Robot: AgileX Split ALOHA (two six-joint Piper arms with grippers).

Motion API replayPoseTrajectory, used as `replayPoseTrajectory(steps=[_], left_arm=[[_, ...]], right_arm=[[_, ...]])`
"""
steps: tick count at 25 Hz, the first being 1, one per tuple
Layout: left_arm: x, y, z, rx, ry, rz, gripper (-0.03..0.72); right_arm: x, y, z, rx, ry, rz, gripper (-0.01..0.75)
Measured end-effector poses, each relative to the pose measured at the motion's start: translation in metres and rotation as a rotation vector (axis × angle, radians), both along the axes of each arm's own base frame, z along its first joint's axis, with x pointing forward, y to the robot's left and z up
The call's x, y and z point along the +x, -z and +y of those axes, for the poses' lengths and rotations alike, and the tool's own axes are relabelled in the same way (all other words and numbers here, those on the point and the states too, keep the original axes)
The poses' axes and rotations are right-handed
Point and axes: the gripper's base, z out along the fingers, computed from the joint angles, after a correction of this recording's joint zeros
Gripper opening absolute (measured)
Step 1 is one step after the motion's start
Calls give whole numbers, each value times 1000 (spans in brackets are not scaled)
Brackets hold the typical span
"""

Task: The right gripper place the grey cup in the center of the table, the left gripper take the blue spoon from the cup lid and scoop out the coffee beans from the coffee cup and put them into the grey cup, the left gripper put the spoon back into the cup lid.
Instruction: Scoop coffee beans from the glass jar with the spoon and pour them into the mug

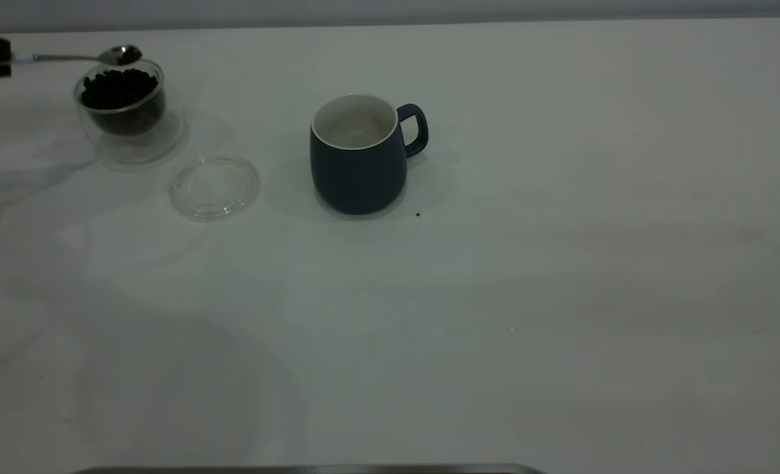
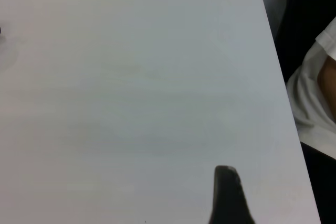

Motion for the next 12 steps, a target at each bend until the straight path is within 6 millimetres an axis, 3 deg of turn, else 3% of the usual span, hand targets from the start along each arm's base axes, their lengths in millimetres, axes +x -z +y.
replayPoseTrajectory(steps=[5,12], left_arm=[[7,-6,-20,-3,39,7,127],[24,-9,-84,-37,151,-11,127]], right_arm=[[0,0,0,0,0,0,459],[0,0,0,0,0,0,459]])
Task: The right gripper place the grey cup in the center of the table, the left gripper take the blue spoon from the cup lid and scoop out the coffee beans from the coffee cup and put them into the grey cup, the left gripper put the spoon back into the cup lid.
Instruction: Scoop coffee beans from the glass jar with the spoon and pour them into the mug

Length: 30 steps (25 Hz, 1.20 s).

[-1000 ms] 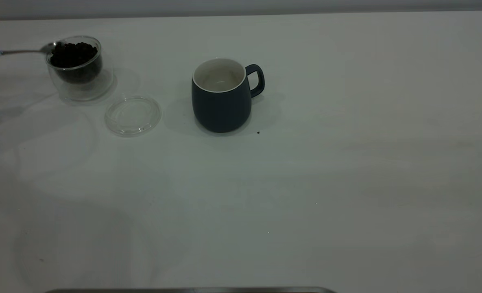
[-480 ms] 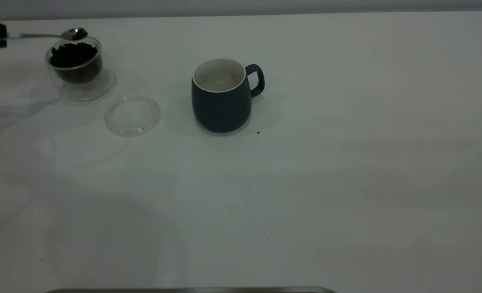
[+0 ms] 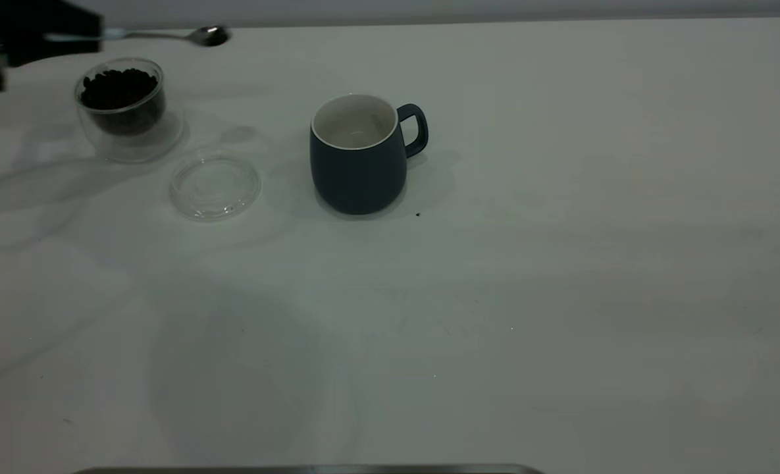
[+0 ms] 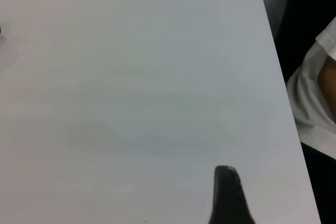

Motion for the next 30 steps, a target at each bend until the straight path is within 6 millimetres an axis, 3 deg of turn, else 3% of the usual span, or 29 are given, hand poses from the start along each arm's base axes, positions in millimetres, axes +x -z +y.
replayPoseTrajectory(steps=[9,14,24,30], left_arm=[[4,-1,-69,-2,162,-30,127],[2,-1,-94,1,227,-47,127],[0,-1,-111,24,316,-163,127],[0,6,-110,123,371,-262,127]], right_arm=[[0,0,0,0,0,0,459],[0,0,0,0,0,0,459],[0,0,0,0,0,0,459],[0,0,0,0,0,0,459]])
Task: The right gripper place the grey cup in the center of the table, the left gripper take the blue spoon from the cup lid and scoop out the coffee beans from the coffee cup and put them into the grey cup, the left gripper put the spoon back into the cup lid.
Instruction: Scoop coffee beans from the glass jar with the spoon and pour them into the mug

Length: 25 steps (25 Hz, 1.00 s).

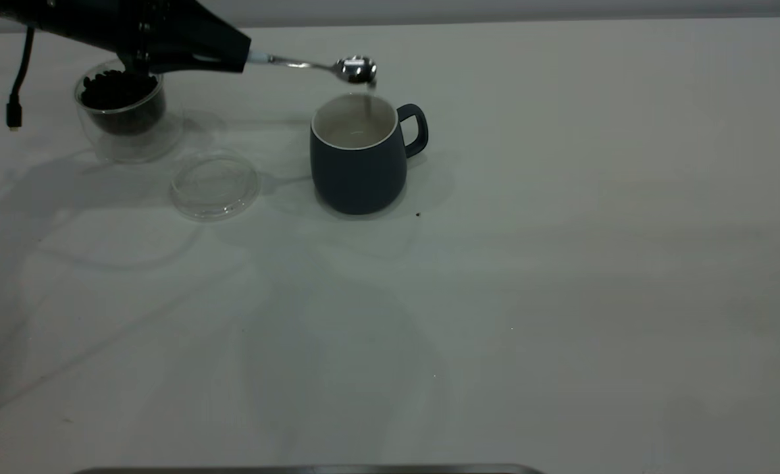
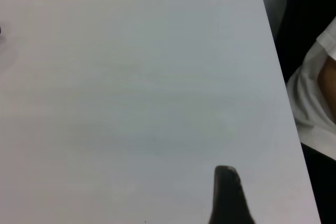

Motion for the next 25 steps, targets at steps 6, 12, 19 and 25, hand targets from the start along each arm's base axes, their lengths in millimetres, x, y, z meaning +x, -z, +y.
replayPoseTrajectory(steps=[6,12,19,25], left_arm=[[2,4,0,69,58,-164,127],[3,4,0,85,145,-329,127],[0,-2,-1,-9,89,-175,127],[-2,-7,21,-54,-35,16,127]], right_arm=[[0,0,0,0,0,0,459],[0,0,0,0,0,0,459],[0,0,0,0,0,0,459],[0,0,0,0,0,0,459]])
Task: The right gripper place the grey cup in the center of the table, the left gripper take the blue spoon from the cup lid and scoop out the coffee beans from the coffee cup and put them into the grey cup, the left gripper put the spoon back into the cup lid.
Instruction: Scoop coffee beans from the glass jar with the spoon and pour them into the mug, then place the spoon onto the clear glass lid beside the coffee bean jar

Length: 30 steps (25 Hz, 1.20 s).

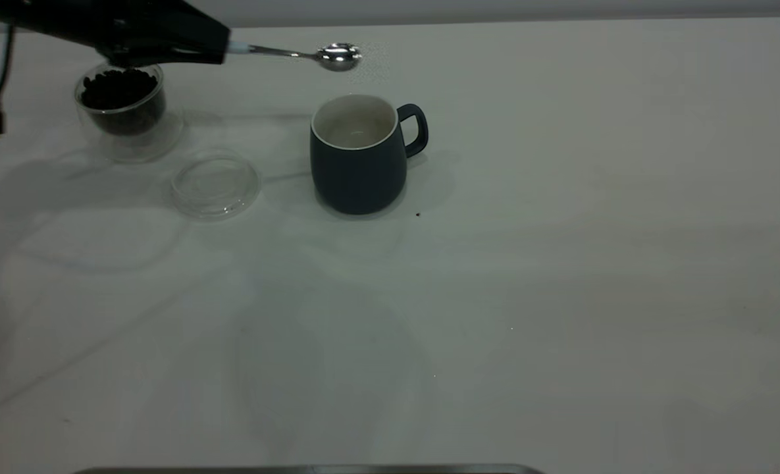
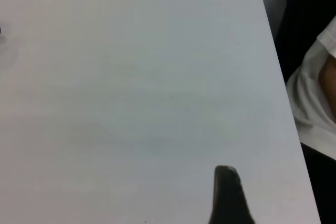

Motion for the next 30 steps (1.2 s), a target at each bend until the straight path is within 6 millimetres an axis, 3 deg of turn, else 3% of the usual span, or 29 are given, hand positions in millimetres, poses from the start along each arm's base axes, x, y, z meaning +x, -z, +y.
replayPoseTrajectory(steps=[7,19,25,30], left_arm=[[-25,-6,25,-13,-83,122,127],[-90,31,90,-106,-320,250,127],[-98,42,97,-68,-389,276,127],[-98,67,97,-98,-477,340,127]], right_arm=[[0,0,0,0,0,0,459],[0,0,0,0,0,0,459],[0,0,0,0,0,0,459],[0,0,0,0,0,0,459]])
